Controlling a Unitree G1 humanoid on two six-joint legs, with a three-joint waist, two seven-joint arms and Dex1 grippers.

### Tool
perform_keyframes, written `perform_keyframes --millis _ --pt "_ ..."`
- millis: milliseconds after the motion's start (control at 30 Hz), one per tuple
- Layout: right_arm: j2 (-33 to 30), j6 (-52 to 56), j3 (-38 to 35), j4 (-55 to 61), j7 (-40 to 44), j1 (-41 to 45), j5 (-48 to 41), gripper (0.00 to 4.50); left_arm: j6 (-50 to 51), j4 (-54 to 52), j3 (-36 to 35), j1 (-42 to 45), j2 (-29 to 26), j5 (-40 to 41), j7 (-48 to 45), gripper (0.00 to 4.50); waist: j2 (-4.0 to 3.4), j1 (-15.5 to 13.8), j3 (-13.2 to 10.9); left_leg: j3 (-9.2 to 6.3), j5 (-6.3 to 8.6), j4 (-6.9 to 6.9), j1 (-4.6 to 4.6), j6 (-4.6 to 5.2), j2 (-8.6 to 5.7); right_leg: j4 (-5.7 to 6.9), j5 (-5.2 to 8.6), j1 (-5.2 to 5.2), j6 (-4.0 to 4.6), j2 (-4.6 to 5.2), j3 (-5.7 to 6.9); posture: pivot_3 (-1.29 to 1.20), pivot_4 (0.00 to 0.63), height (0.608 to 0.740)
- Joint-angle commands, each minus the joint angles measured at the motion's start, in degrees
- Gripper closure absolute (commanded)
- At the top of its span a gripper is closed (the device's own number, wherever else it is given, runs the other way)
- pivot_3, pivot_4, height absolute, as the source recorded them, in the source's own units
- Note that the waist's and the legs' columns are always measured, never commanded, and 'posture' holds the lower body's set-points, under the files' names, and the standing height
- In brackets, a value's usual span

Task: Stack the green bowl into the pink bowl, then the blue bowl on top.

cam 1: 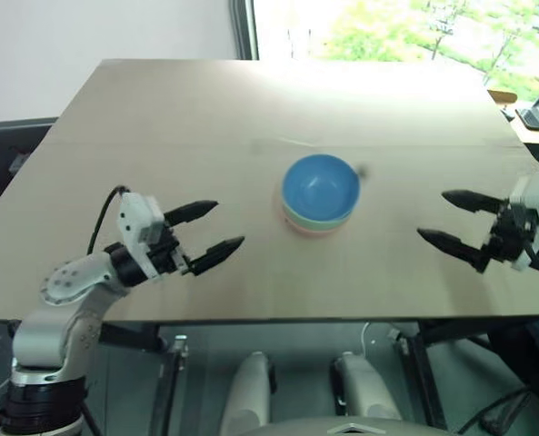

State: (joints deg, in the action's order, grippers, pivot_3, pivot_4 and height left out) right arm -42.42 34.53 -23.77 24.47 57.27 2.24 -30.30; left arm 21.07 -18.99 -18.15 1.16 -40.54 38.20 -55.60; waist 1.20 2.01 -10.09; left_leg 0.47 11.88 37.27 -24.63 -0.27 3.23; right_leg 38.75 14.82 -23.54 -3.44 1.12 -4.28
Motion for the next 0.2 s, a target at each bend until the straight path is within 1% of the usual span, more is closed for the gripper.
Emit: perform_keyframes --millis 33,200 --pt "-2.75 -1.25 -5.51 2.49 0.16 -1.28 -2.57 0.00 0.65 -0.12 -2.46 0.18 -2.32 0.38 -0.20 0.09 0.00 0.01 0.00 0.02 0.00 0.01 0.00 0.00 0.00 0.00 0.00 0.00 0.00 0.00 -0.02 0.00 0.150 0.740" --pt "-5.10 -1.65 -7.59 2.70 1.89 -4.17 -4.33 0.00 0.78 -0.01 -3.24 -1.38 -5.09 0.50 -3.29 0.09 0.00 0.03 0.00 0.01 0.00 -0.03 0.02 0.00 0.02 -0.02 0.01 -0.01 0.00 -0.03 -0.03 0.00 0.150 0.740"
